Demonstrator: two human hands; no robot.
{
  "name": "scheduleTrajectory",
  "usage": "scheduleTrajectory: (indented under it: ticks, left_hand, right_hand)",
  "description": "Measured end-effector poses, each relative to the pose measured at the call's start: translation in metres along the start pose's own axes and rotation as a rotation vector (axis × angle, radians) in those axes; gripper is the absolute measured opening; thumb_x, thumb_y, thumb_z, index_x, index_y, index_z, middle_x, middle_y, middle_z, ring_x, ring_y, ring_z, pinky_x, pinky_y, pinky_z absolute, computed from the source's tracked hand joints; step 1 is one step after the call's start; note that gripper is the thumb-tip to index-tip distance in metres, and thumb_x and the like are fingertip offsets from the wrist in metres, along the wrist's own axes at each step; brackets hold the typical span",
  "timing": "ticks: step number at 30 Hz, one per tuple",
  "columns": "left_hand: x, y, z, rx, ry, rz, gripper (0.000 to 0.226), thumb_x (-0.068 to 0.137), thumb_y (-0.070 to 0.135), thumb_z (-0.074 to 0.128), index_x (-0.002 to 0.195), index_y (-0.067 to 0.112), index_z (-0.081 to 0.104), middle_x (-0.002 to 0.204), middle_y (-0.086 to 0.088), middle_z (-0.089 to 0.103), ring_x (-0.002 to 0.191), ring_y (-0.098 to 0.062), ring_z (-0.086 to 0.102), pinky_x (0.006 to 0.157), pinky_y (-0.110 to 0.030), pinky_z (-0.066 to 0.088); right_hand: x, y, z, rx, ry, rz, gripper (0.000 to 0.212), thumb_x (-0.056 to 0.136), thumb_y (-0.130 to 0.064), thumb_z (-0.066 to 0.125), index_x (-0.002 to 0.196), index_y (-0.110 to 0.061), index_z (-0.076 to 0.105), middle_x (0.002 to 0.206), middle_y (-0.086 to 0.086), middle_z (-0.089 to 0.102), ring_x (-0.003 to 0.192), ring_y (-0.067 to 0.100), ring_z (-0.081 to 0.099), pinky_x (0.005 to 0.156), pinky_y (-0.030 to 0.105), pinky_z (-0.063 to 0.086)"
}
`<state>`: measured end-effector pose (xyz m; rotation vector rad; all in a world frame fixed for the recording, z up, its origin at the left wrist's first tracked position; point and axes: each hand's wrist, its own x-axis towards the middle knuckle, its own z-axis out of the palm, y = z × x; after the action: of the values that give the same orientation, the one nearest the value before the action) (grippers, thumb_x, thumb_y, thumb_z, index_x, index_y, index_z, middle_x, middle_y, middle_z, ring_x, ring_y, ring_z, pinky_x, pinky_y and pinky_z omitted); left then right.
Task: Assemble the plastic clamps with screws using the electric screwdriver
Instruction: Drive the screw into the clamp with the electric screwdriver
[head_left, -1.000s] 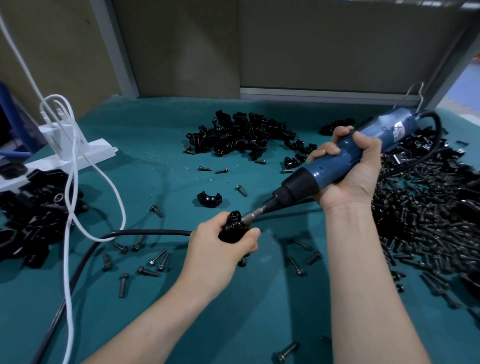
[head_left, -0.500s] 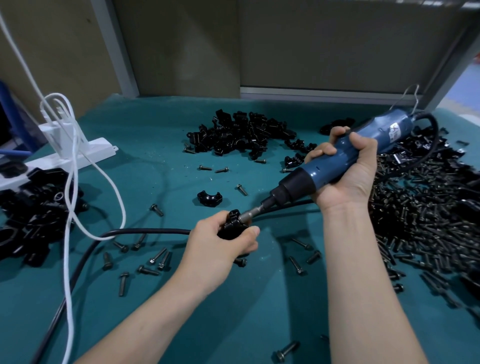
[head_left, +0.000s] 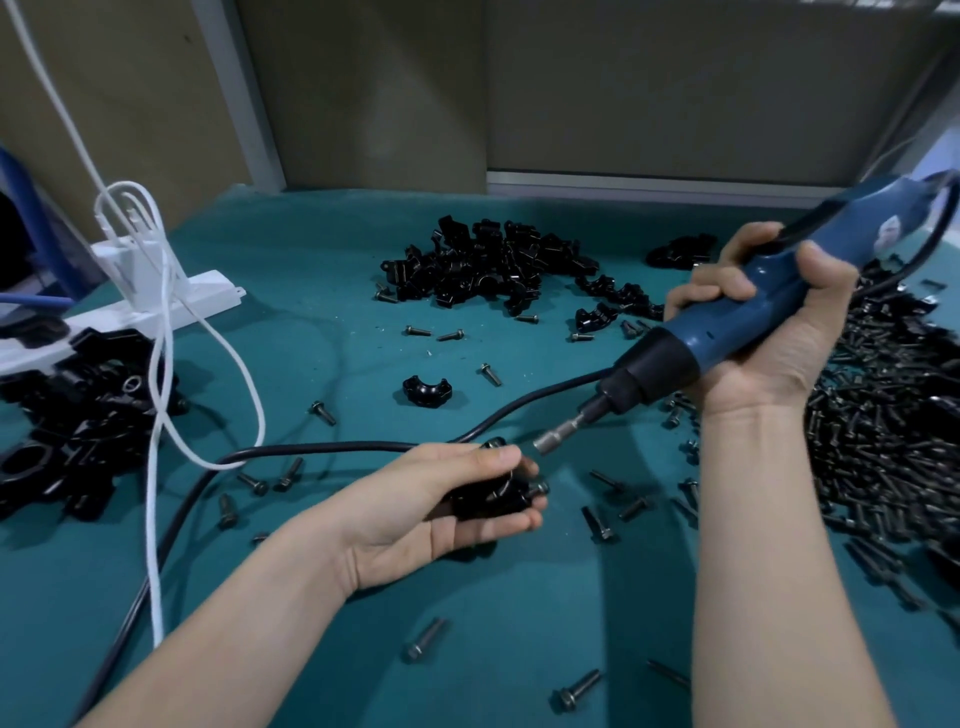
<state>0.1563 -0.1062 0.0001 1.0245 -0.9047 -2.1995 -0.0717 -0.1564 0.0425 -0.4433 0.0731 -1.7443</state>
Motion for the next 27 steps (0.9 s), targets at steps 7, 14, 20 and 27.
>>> scheduleTrajectory:
  ticks: [7,14,20,27]
  left_hand:
    - [0.002,0.0,0.001,-0.057,0.049,0.056,0.027,0.063,0.025,0.074,0.079,0.003,0.077,0.087,-0.021,0.072,0.074,-0.024,0.073,0.058,-0.02,0.057]
    - [0.003,0.0,-0.001,-0.066,0.058,0.077,0.027,0.064,0.027,0.074,0.077,0.004,0.078,0.086,-0.02,0.073,0.076,-0.024,0.073,0.058,-0.019,0.057]
    - [0.005,-0.001,-0.001,-0.091,0.084,0.07,0.03,0.069,0.031,0.069,0.075,0.003,0.077,0.08,-0.014,0.073,0.071,-0.029,0.073,0.053,-0.017,0.056]
    - [0.003,0.001,-0.005,-0.075,-0.03,-0.022,0.025,0.073,0.034,0.068,0.073,0.009,0.073,0.065,0.0,0.05,0.044,-0.005,0.037,0.029,-0.009,0.023]
  right_hand:
    - [-0.003,-0.002,0.005,-0.072,-0.012,0.029,0.018,0.069,-0.021,0.061,0.085,-0.017,0.052,0.075,-0.007,0.063,0.044,0.005,0.047,0.05,0.019,0.042]
    - [0.001,0.003,0.003,-0.038,-0.12,0.087,0.06,0.038,-0.011,0.09,0.086,-0.016,0.054,0.079,-0.005,0.063,0.045,0.008,0.048,0.05,0.022,0.044]
    - [0.002,0.002,0.001,-0.012,-0.141,0.066,0.042,0.056,-0.011,0.08,0.087,-0.017,0.052,0.074,-0.004,0.064,0.044,0.008,0.049,0.051,0.021,0.044]
    - [0.001,0.005,0.001,0.046,-0.223,0.107,0.055,0.046,-0.006,0.088,0.087,-0.015,0.054,0.074,-0.003,0.064,0.043,0.009,0.051,0.05,0.021,0.045]
